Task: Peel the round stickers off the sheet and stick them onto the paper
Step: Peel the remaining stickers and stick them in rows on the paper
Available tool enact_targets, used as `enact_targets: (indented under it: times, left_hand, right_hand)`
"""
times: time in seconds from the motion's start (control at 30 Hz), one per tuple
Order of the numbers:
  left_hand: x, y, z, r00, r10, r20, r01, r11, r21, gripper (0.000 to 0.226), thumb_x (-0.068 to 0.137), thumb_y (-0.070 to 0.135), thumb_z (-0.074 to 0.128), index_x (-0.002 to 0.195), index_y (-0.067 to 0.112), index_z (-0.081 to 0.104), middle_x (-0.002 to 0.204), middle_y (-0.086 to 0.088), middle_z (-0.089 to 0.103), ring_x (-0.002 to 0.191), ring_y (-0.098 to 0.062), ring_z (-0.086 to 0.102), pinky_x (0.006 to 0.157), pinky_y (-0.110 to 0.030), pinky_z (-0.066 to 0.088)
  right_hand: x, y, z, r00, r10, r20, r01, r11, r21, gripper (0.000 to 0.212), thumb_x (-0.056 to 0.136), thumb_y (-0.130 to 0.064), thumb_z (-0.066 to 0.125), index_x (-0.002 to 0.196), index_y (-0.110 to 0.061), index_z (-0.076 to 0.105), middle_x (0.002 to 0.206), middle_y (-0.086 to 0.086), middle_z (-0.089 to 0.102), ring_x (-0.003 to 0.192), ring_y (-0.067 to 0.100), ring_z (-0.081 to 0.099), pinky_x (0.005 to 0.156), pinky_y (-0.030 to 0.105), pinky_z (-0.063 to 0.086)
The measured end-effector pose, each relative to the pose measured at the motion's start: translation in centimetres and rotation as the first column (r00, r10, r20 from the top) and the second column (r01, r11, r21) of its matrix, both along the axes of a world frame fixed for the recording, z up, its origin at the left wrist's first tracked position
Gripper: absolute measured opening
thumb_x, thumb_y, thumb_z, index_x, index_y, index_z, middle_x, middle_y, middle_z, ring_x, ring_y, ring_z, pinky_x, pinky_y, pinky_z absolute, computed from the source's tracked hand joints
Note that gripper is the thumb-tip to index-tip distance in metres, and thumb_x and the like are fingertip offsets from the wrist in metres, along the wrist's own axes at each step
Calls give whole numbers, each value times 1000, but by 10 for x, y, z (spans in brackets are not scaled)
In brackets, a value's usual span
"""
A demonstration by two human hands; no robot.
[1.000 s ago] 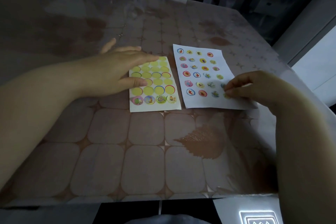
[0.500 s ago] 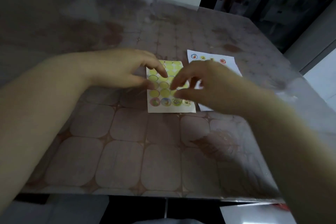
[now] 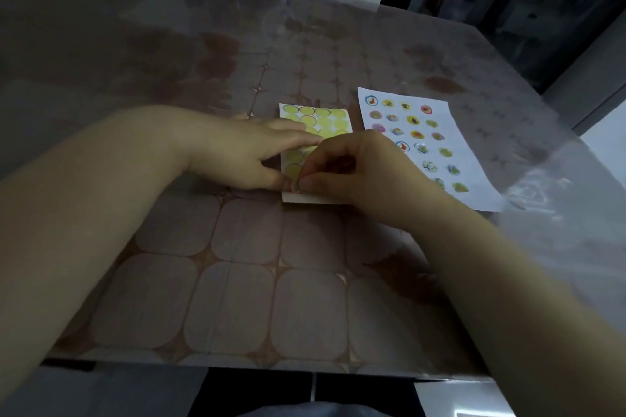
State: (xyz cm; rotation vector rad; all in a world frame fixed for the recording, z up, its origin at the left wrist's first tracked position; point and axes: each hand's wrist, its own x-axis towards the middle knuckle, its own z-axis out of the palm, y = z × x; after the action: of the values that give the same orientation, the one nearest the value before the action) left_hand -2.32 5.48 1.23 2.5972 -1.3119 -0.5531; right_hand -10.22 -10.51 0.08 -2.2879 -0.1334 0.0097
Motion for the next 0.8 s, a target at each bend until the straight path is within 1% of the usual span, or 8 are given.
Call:
enact_targets:
  times: [0.1,0.23,0.33,0.4,0.5,0.6,0.7,0.8]
  left_hand:
    - [-4,-1,-3,1000,-12,15,11,999,31,70,89,35,49,146,33,8,156,11,7,143,-8,9,114,-27,9]
    - [4,-2,-3,1000,-18,8,16,991,131,74,87,46,46,144,40,-1,156,15,-5,143,-5,-2,118,-36,0]
    - [6,-2,-2,999,-35,-30,40,985,171,72,87,47,46,139,49,-4,152,23,-6,142,-2,-5,118,-40,-3]
    - [5,-3,-1,998,-44,-55,51,989,142,67,88,45,47,124,61,-7,142,31,0,141,0,-3,117,-40,-2]
    - [7,-2,-3,999,-35,-25,38,989,143,72,87,47,48,139,50,-1,150,27,-2,141,-1,0,117,-44,-1]
    - [10,-1,-9,999,-5,51,-1,991,130,73,87,48,48,144,42,3,154,19,1,142,-4,2,115,-38,-2]
    - [14,0,-22,994,1,108,-4,999,32,73,84,54,51,144,42,11,154,17,9,142,-5,6,114,-34,1]
    - [25,0,-31,990,-14,138,12,1000,12,79,72,68,45,142,49,12,153,22,11,141,-3,7,117,-41,2]
  right_hand:
    - [1,2,-4,999,-22,28,22,1000,-21,3,74,-19,73,74,-17,73,74,-3,70,73,11,63,71,27,49]
    - [2,3,-7,997,-33,67,37,998,-49,1,74,-19,73,74,-18,73,71,-7,67,70,5,61,71,28,49]
    - [3,2,-10,996,-53,68,56,998,-41,4,76,-17,71,74,-20,72,67,-10,65,67,2,59,67,22,48]
    - [3,4,-9,997,-43,68,46,998,-35,8,78,-15,68,74,-22,70,63,-11,65,61,-1,58,61,15,45]
    - [-3,-2,12,994,-71,82,69,997,21,5,78,-20,70,74,-23,70,69,-6,68,59,-2,56,57,12,43]
    - [-15,-34,46,973,-210,99,214,976,-39,5,74,-36,71,72,-31,69,62,-15,64,47,-4,50,41,8,37]
    - [-25,-64,53,961,-272,-49,255,940,-227,10,70,-42,71,69,-32,70,62,-26,62,56,-7,54,54,13,42]
    - [-31,-71,30,937,-303,-174,247,927,-282,11,71,-39,73,69,-29,71,59,-23,59,56,-13,51,53,11,34]
